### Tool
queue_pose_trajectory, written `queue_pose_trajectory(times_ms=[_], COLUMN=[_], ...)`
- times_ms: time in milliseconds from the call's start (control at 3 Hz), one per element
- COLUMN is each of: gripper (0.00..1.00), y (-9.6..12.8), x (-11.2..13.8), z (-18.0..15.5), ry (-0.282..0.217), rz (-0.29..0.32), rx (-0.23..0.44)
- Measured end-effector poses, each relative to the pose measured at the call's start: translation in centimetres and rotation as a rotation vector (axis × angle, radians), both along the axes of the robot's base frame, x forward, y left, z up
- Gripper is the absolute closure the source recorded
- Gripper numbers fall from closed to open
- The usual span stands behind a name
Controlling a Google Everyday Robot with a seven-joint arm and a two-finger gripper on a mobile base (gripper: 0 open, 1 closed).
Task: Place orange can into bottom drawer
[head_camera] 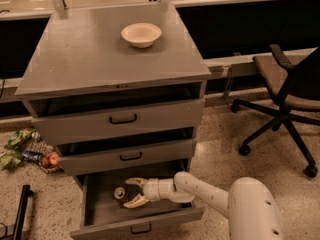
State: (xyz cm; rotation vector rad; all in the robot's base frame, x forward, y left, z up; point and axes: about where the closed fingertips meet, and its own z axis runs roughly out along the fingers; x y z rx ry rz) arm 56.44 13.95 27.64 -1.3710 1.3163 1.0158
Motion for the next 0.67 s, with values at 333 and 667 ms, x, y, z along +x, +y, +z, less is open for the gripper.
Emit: queue_pose_trajectory(times_ms=[333,667], gripper=[0.57,0.65], y=[-4.4,-3.8], x=[-2.1,-7.0], z=[3.6,4.3], ry=[0.022,0.068], rz=[-0.052,0.004], rx=[-0.033,-0.025])
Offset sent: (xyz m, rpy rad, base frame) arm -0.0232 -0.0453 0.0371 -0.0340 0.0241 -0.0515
